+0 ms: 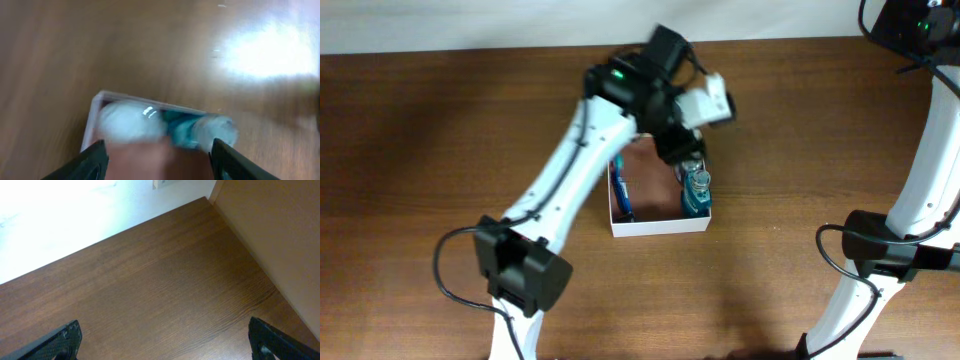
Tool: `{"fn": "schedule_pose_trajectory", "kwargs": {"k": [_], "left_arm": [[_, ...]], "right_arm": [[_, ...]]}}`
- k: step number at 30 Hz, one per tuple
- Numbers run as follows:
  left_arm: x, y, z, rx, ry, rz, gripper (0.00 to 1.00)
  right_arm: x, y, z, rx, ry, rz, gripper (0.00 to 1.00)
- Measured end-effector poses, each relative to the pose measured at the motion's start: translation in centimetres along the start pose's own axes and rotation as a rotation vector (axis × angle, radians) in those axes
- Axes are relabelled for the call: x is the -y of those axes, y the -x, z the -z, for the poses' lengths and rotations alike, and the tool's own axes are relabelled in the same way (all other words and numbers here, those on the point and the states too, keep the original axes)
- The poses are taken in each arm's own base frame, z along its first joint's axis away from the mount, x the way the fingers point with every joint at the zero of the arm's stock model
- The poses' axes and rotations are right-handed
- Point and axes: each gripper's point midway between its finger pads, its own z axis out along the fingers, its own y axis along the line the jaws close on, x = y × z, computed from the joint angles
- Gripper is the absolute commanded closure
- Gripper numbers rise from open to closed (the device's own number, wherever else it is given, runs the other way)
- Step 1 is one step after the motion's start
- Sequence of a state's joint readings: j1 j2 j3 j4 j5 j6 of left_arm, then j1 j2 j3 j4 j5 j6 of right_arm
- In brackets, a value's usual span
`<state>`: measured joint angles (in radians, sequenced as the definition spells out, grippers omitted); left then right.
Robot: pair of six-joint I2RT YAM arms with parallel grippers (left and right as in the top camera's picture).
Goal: Pack container
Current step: 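Open the left gripper and raise it out of the box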
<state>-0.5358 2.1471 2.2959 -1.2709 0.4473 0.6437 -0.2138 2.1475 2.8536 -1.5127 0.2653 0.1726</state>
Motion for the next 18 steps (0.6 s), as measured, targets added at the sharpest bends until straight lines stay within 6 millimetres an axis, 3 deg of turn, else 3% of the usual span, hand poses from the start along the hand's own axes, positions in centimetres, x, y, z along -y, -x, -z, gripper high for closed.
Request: {"fn": "schedule_pose_trajectory", "kwargs": {"k": [4, 7, 10, 14, 18], "left_arm": [[-3.9, -2.3, 4.9, 0.007, 0.102, 0.232, 0.32], [-6.1, -5.8, 9.0, -0.009, 0.167, 0.446, 0.32], [-7.3, -9.4, 11.3, -0.06, 0.22, 0.621, 0.31], [-8.8, -14.2, 11.9, -0.132, 0.263, 0.813, 0.32], [-9.2, -18.4, 9.5, -0.213, 0.246, 0.932, 0.31]], "right_arm": [[0.0, 0.0, 0.0, 0.0, 0.0, 0.0, 0.02], [0.0, 0.0, 0.0, 0.0, 0.0, 0.0, 0.02], [0.0, 0.0, 0.0, 0.0, 0.0, 0.0, 0.02], [0.0, 0.0, 0.0, 0.0, 0.0, 0.0, 0.02], [0.0, 0.0, 0.0, 0.0, 0.0, 0.0, 0.02]]}}
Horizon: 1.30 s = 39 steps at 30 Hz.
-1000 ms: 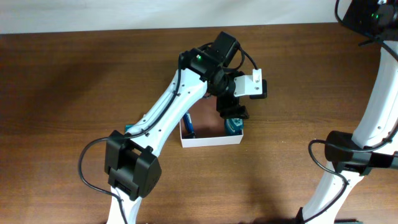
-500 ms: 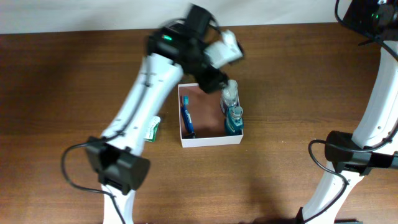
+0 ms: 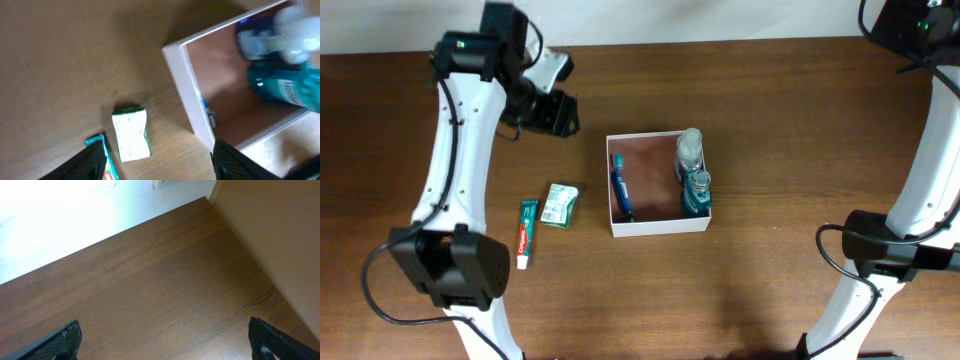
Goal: Pack container
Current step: 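Open the left gripper and raise it out of the box, then move the left gripper down onto the green Dettol soap bar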
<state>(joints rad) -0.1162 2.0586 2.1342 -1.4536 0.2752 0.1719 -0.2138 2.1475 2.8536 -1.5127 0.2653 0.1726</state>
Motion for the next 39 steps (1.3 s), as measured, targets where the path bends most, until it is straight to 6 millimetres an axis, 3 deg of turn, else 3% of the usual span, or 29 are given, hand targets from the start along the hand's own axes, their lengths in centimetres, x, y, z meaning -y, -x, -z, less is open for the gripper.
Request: {"fn": "schedule_pose_trajectory", "kwargs": {"k": [6, 10, 14, 22, 32, 39], "left_arm": [[-1.6, -2.9, -6.5, -0.099, -0.003, 0.07, 0.3], [-3.0, -5.3, -9.0, -0.171, 0.051, 0.13, 0.3], [-4.4, -6.9, -9.9, -0.216, 0.13, 0.177, 0.3], [-5.6, -7.2, -11.3, -0.198, 0.182, 0.199, 0.28], [-5.9, -10.3, -13.9, -0.263, 0.182, 0.212, 0.27], [-5.3, -10.7, -15.3, -0.246, 0.133, 0.215, 0.27]], "right_arm": [[0.0, 0.0, 0.0, 0.0, 0.0, 0.0, 0.02], [0.0, 0.0, 0.0, 0.0, 0.0, 0.0, 0.02], [0.0, 0.0, 0.0, 0.0, 0.0, 0.0, 0.02], [0.0, 0.0, 0.0, 0.0, 0.0, 0.0, 0.02], [0.0, 0.0, 0.0, 0.0, 0.0, 0.0, 0.02], [0.0, 0.0, 0.0, 0.0, 0.0, 0.0, 0.01]]}}
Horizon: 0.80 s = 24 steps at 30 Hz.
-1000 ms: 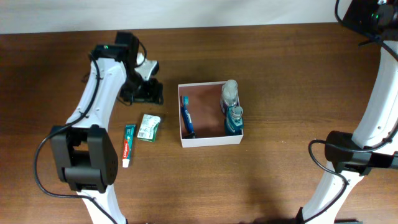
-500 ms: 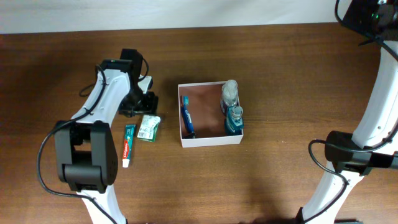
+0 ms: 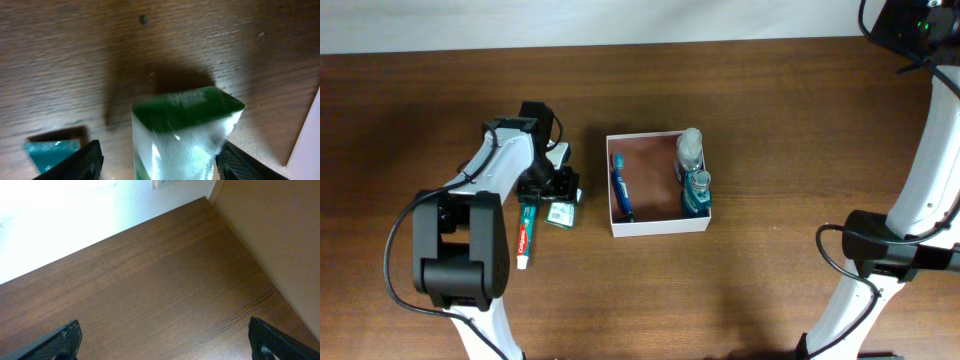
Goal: Pack container
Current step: 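Move the left gripper down onto the green Dettol soap bar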
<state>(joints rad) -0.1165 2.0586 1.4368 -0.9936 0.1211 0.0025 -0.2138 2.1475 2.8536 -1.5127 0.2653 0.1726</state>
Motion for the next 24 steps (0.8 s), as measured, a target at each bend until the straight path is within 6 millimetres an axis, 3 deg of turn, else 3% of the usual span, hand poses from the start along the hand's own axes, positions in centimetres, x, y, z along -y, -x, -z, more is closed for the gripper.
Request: {"fn": "schedule_pose_trajectory", "kwargs": {"k": [11, 17, 24], "left_arm": [[0.3, 0.0, -0.6, 0.011, -0.009, -0.006, 0.29], [0.7, 0.0, -0.7, 0.01, -0.01, -0.011, 0.44], [2.6, -0.1, -1.0, 0.009, -0.007, -0.064, 0.62]], "right_arm": [[0.0, 0.0, 0.0, 0.0, 0.0, 0.0, 0.02], [0.0, 0.0, 0.0, 0.0, 0.0, 0.0, 0.02], [0.0, 0.0, 0.0, 0.0, 0.0, 0.0, 0.02]]}}
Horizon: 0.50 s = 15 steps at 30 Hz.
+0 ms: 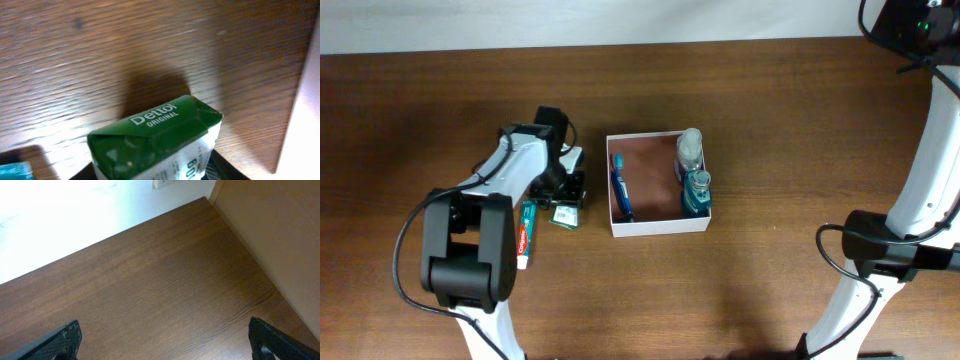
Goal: Pack container
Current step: 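Move the left gripper down onto the green Dettol soap bar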
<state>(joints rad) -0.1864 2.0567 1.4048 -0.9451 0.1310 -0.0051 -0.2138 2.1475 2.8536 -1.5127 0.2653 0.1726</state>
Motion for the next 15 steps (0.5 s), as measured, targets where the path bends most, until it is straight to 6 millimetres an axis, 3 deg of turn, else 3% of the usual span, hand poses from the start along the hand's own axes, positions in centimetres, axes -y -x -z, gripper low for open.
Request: {"fn": "schedule_pose_trajectory", "kwargs": {"k": [8, 15], "left_arm": [[0.8, -0.2, -0.1, -0.008, 0.001, -0.023, 0.75], [-0.6, -1.6, 0.8, -0.075, 0.019, 0.021, 0.78]], "right_arm": [[0.0, 0.0, 0.0, 0.0, 0.0, 0.0, 0.02], [0.0, 0.0, 0.0, 0.0, 0.0, -0.001, 0.02]]}}
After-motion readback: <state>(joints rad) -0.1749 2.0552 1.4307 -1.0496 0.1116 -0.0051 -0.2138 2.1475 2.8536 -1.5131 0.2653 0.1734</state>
